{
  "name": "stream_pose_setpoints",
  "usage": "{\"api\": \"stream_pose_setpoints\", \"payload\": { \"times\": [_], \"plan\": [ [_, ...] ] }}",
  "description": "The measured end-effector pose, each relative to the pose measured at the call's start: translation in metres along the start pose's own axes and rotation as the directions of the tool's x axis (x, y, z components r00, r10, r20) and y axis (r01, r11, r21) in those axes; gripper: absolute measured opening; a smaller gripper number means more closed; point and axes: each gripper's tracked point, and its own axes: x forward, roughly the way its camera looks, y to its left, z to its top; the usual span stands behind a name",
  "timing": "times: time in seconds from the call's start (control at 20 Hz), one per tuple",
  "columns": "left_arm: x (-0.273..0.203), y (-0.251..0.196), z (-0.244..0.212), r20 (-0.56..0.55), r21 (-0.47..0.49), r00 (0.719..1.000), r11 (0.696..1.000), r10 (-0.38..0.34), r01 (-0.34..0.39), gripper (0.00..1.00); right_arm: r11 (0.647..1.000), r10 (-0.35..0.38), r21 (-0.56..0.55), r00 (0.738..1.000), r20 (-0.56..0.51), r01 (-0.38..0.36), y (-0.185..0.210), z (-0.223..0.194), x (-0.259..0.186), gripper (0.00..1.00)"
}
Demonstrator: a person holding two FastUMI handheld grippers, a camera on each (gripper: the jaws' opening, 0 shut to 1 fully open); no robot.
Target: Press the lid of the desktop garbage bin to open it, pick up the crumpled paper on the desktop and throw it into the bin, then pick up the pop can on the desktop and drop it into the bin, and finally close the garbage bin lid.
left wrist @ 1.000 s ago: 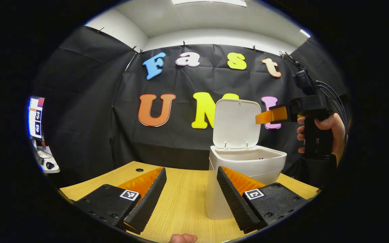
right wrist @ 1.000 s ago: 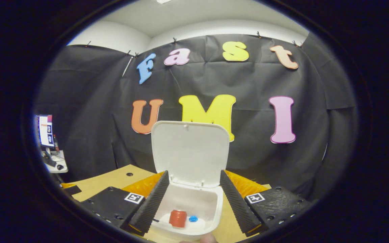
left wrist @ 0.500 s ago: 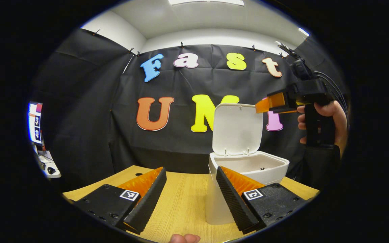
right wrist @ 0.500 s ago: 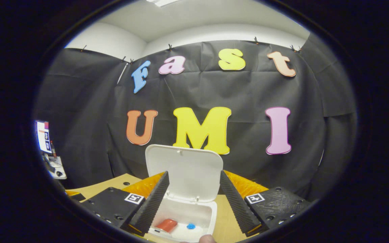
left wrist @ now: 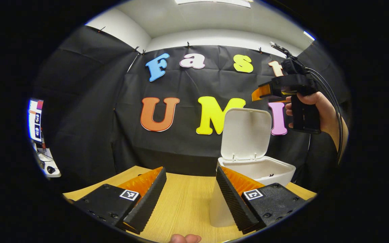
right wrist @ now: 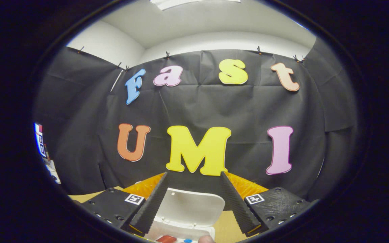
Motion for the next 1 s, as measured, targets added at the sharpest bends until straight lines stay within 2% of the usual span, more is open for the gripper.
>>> {"api": "stream_pose_setpoints", "payload": {
  "times": [0.15, 0.2, 0.25, 0.35, 1.0],
  "plan": [
    [-0.002, 0.006, -0.001, -0.004, 0.005, 1.0, 1.0, 0.009, -0.009, 0.96, 1.0, -0.007, 0.013, 1.0, 0.007, 0.007, 0.01, 0.004, 0.027, 0.93],
    [-0.001, 0.007, -0.003, -0.007, 0.007, 1.0, 1.0, 0.011, -0.01, 1.0, 1.0, -0.009, 0.018, 1.0, 0.002, 0.009, 0.013, 0.003, 0.034, 0.93],
    [-0.002, 0.007, -0.006, -0.016, 0.011, 1.0, 1.0, 0.009, -0.009, 0.96, 1.0, -0.003, 0.024, 1.0, -0.009, 0.004, 0.017, -0.002, 0.042, 0.93],
    [-0.006, 0.012, -0.013, -0.029, 0.014, 1.0, 1.0, 0.004, -0.004, 0.96, 0.999, 0.014, 0.034, 1.0, -0.026, -0.013, 0.023, -0.008, 0.05, 0.93],
    [-0.014, 0.013, -0.009, 0.003, 0.009, 1.0, 1.0, -0.007, 0.007, 0.96, 0.996, 0.027, 0.093, 0.987, -0.159, -0.012, 0.023, -0.039, 0.046, 0.94]
  ]
}}
